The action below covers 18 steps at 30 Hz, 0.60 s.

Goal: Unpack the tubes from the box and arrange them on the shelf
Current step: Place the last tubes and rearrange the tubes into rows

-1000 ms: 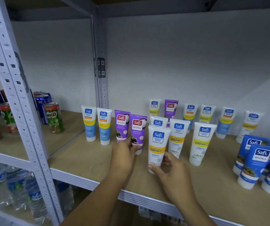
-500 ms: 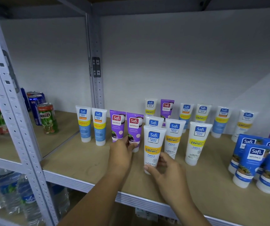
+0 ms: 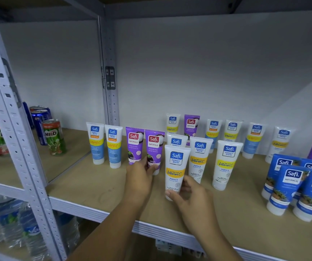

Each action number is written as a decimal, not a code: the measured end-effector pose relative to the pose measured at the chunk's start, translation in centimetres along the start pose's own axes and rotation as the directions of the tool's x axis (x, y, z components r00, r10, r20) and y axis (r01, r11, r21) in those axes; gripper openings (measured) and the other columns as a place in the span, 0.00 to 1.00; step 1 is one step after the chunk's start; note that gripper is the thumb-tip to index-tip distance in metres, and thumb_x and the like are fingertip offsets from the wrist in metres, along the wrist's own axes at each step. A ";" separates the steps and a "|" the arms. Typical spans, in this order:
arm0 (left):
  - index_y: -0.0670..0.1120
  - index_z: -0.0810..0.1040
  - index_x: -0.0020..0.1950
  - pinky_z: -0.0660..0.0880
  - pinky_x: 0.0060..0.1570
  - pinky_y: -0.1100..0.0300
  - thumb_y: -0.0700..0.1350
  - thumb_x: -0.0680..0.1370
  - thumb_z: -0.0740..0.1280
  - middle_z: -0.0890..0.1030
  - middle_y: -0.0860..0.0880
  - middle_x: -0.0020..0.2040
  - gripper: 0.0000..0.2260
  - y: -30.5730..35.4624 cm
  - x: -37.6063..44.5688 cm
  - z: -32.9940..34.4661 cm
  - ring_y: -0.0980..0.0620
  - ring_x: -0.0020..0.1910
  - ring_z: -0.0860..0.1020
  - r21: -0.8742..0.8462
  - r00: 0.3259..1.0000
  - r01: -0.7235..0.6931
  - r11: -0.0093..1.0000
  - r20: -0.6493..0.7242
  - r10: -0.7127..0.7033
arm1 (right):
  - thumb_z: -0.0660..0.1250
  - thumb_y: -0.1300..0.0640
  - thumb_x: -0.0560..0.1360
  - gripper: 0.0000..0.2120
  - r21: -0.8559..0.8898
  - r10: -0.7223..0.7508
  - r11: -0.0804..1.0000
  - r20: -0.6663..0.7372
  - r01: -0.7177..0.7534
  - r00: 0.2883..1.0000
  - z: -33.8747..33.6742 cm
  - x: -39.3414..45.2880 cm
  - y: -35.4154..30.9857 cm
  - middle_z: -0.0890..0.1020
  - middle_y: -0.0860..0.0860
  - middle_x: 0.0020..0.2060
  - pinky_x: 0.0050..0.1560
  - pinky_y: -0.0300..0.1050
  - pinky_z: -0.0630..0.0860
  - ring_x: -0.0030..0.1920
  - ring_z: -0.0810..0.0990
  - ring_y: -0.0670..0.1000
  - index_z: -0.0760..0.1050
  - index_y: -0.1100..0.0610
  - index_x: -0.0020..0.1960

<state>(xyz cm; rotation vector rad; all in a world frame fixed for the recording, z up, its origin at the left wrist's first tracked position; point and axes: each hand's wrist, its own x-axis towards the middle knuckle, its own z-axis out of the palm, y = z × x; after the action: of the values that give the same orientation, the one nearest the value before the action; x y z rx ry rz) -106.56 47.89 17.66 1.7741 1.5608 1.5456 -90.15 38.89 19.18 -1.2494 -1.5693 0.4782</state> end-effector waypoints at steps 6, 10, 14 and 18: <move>0.50 0.83 0.54 0.81 0.49 0.52 0.45 0.75 0.72 0.85 0.55 0.49 0.08 0.4 -1.5 -1.5 0.58 0.49 0.82 0.071 1.000 -0.009 0.997 -0.003 0.009 | 0.78 0.56 0.67 0.16 -0.015 0.004 1.000 -0.010 -0.005 1.000 0.2 -0.1 0.1 0.84 0.39 0.43 0.43 0.23 0.72 0.45 0.81 0.34 0.80 0.46 0.53; 0.50 0.85 0.55 0.80 0.53 0.60 0.47 0.75 0.72 0.86 0.58 0.47 0.09 1.5 -3.4 -3.7 0.64 0.47 0.82 0.073 0.999 -0.045 0.996 0.026 0.043 | 0.77 0.58 0.69 0.16 -0.014 0.022 1.000 -0.002 -0.022 1.000 0.3 -0.4 0.3 0.84 0.39 0.44 0.46 0.28 0.77 0.46 0.81 0.34 0.80 0.48 0.55; 0.56 0.82 0.62 0.73 0.64 0.63 0.65 0.73 0.70 0.82 0.62 0.60 0.21 1.6 -4.2 -7.3 0.68 0.60 0.77 0.142 0.839 -0.372 0.917 0.475 0.267 | 0.76 0.59 0.70 0.16 -0.004 0.034 0.999 0.008 -0.034 0.999 0.5 -0.5 0.3 0.84 0.40 0.46 0.49 0.35 0.80 0.47 0.82 0.36 0.79 0.48 0.56; 0.57 0.75 0.70 0.65 0.72 0.61 0.72 0.70 0.68 0.71 0.59 0.73 0.33 0.8 -4.4 -8.7 0.67 0.71 0.67 0.148 0.664 -0.526 0.838 0.687 0.295 | 0.75 0.60 0.71 0.17 -0.002 0.032 0.999 0.016 -0.032 0.999 0.4 -0.6 0.1 0.84 0.40 0.47 0.48 0.26 0.75 0.47 0.81 0.33 0.79 0.50 0.57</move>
<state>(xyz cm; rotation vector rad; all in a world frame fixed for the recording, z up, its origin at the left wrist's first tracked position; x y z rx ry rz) -112.65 40.45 19.28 2.6376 1.1386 0.6425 -90.51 38.50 18.68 -1.2761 -1.5654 0.5082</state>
